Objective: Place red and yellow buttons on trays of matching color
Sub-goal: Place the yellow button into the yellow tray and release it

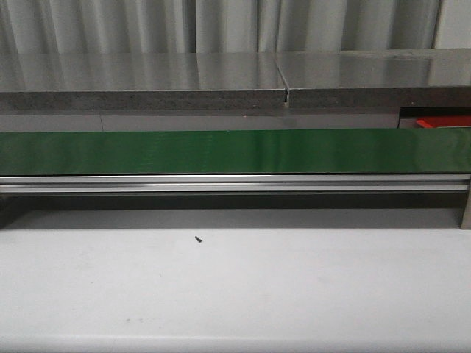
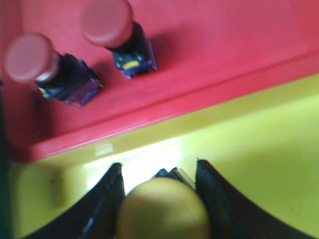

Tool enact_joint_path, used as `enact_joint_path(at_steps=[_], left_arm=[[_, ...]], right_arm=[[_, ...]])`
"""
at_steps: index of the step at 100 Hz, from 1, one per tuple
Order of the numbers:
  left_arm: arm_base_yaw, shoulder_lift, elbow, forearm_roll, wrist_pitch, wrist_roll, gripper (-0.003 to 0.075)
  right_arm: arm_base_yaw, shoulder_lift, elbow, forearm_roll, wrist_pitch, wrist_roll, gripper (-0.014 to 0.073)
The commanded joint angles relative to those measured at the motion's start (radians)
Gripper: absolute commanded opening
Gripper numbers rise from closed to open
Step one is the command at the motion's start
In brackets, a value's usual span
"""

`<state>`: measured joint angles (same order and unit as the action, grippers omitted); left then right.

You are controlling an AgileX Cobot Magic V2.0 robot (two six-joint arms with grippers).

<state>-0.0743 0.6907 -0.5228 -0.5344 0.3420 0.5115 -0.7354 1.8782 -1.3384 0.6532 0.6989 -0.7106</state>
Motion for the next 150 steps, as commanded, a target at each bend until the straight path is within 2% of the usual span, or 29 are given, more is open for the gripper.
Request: enact_joint_path(at_steps=[1, 39, 50, 58, 73, 82, 109, 129, 150], left_arm=[[-0.008, -0.005, -0.026, -0.022, -0.062, -0.004, -0.0019], [-0.008, -0.005, -0.026, -0.022, -0.062, -0.004, -0.0019], [-0.008, -0.005, -0.026, -0.022, -0.062, -0.004, -0.0019], [-0.008, -0.005, -0.026, -0.022, -0.062, -0.004, -0.0019], [-0.008, -0.005, -0.026, -0.022, -0.062, -0.004, -0.0019], [-0.008, -0.005, -0.026, -0.022, -0.062, -0.004, -0.0019], [-0.008, -0.005, -0.026, -0.022, -0.062, -0.004, -0.0019], [-0.008, -0.005, -0.026, -0.022, -0.062, -0.004, -0.0019], [-0.008, -0.005, -0.026, -0.022, -0.062, -0.004, -0.0019]], right_arm=[[-0.004, -0.014, -0.024, 0.045, -0.033, -0.009, 0.0119], [-0.004, 0.026, -0.024, 0.056, -0.054, -0.014, 0.012], [-0.004, 0.026, -0.024, 0.066, -0.054, -0.014, 0.0153], [-0.004, 0.026, -0.024, 0.073, -0.054, -0.014, 0.026], [-0.004, 0.017, -0.024, 0.1, -0.052, -0.014, 0.0552], [-0.004, -0.004, -0.026, 0.126, -0.047, -0.014, 0.0636], [0.044, -0.15, -0.03, 0.205, -0.031, -0.103, 0.0634], [0.193, -0.291, -0.023, 0.194, -0.026, -0.145, 0.0634], [0.387, -0.438, 0.017, 0.106, -0.025, -0.148, 0.0634]])
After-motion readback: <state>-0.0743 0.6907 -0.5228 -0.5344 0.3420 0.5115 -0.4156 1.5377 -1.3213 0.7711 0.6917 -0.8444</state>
